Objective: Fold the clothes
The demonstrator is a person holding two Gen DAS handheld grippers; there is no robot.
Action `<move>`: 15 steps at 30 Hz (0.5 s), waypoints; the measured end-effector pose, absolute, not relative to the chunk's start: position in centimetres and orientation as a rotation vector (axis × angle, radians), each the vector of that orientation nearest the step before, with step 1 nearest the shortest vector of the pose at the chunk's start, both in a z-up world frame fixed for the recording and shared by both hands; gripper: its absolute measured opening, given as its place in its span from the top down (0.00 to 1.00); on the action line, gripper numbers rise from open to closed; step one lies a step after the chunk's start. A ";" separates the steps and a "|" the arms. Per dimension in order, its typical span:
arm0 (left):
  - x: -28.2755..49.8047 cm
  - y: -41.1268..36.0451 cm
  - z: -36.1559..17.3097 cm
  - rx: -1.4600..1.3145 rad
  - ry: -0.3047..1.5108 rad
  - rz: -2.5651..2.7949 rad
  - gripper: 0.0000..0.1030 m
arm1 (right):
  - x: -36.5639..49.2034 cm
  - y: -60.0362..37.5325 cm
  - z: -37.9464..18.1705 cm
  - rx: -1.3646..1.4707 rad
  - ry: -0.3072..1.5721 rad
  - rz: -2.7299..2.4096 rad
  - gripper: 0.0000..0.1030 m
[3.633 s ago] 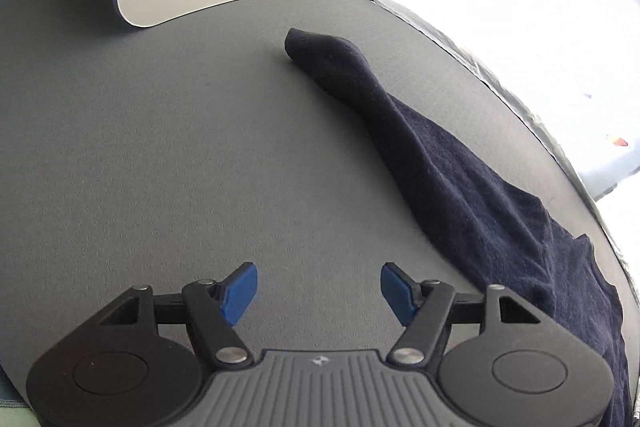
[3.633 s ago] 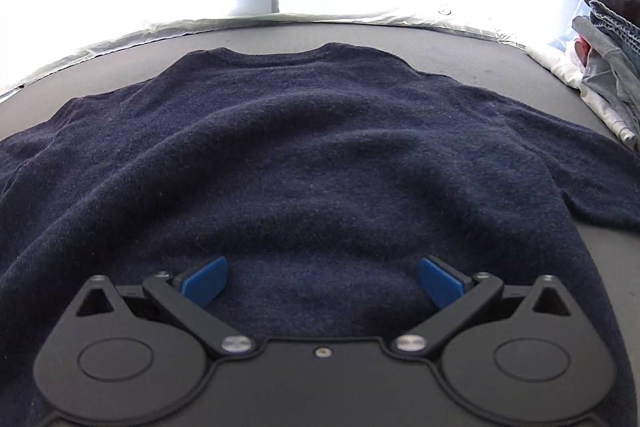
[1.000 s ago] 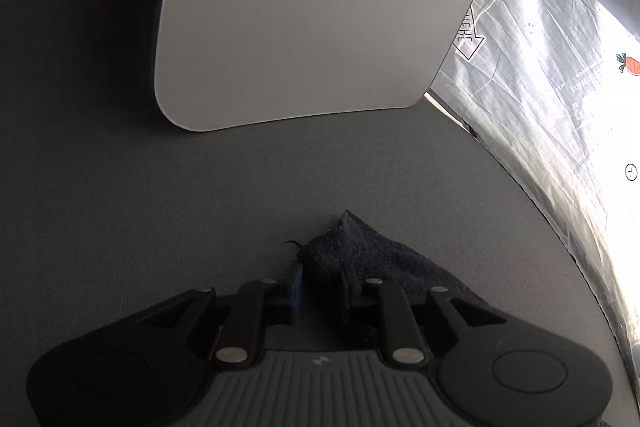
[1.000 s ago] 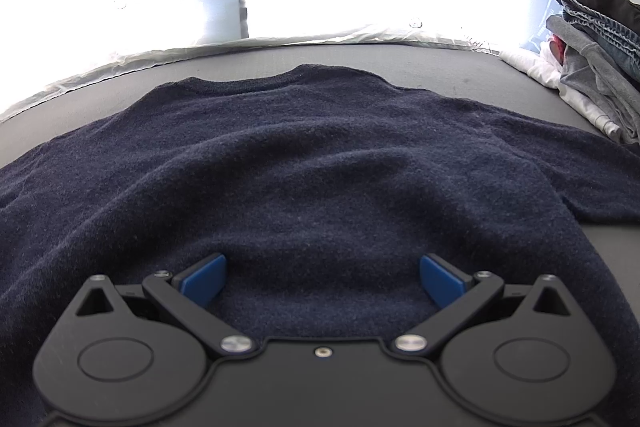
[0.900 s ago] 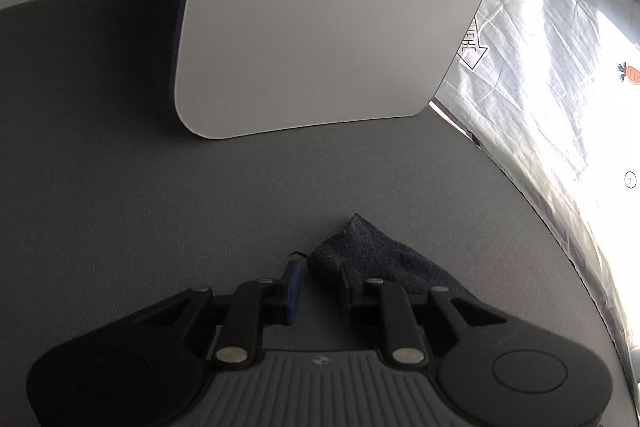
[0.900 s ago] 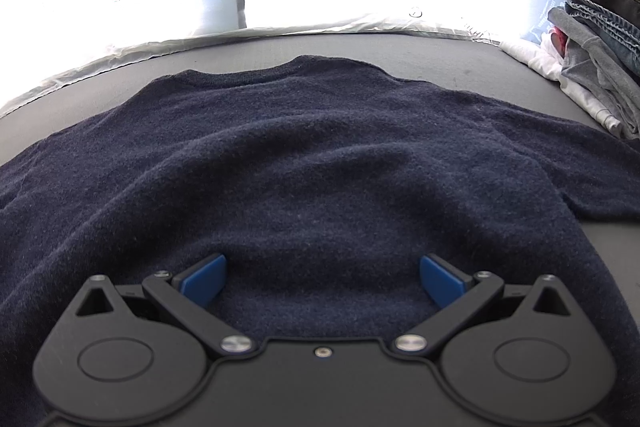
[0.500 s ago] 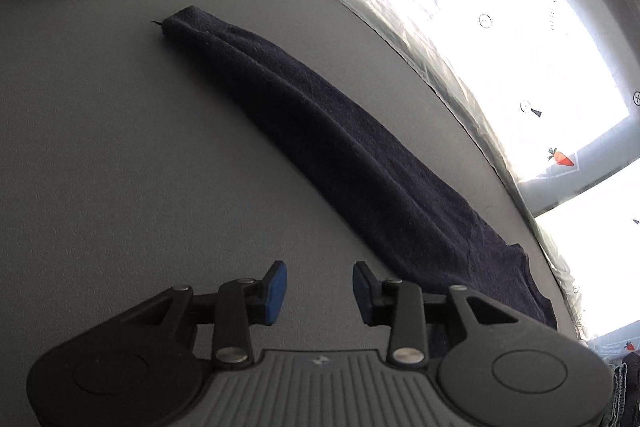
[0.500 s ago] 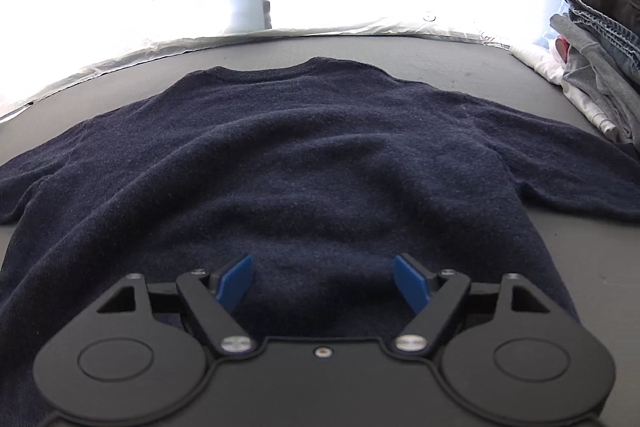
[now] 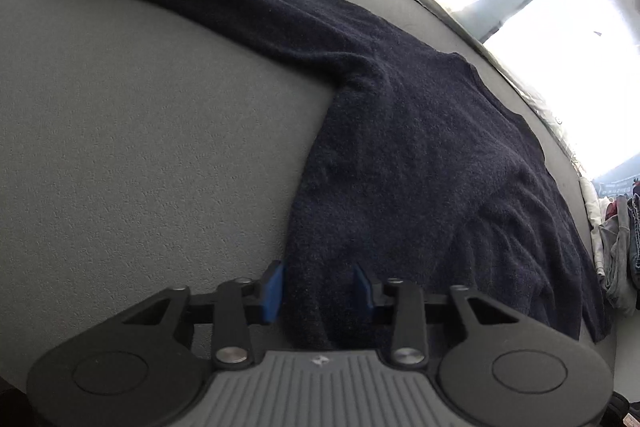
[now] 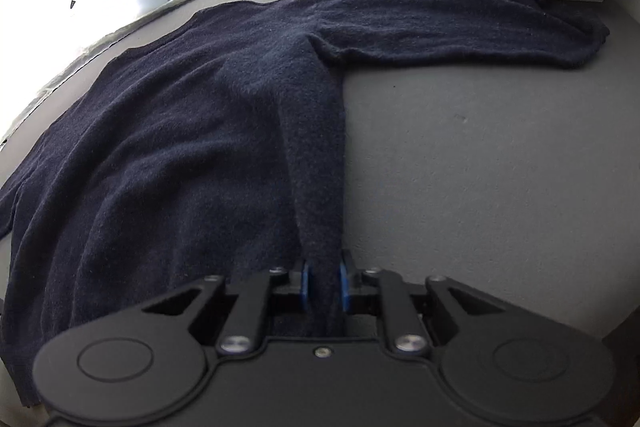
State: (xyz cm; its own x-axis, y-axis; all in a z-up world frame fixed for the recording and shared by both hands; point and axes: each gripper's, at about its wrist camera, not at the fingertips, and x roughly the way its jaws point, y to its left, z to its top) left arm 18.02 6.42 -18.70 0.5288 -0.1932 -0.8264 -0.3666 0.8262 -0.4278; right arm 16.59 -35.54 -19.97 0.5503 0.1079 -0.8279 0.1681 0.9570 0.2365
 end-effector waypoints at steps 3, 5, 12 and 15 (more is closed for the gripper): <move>17.8 6.1 -17.5 -0.634 0.992 0.129 0.97 | 15.3 -37.7 -18.1 0.528 0.883 0.067 0.91; 16.8 7.2 -15.7 -0.744 0.929 0.110 0.97 | 14.3 -39.9 -16.6 0.672 0.806 0.098 0.91; 16.0 8.9 -18.8 -0.826 1.024 0.262 0.93 | 15.2 -40.0 -19.3 0.423 1.038 0.003 0.84; 15.8 8.5 -18.9 -0.843 1.000 0.279 0.86 | 15.7 -38.3 -18.7 0.298 1.006 -0.015 0.47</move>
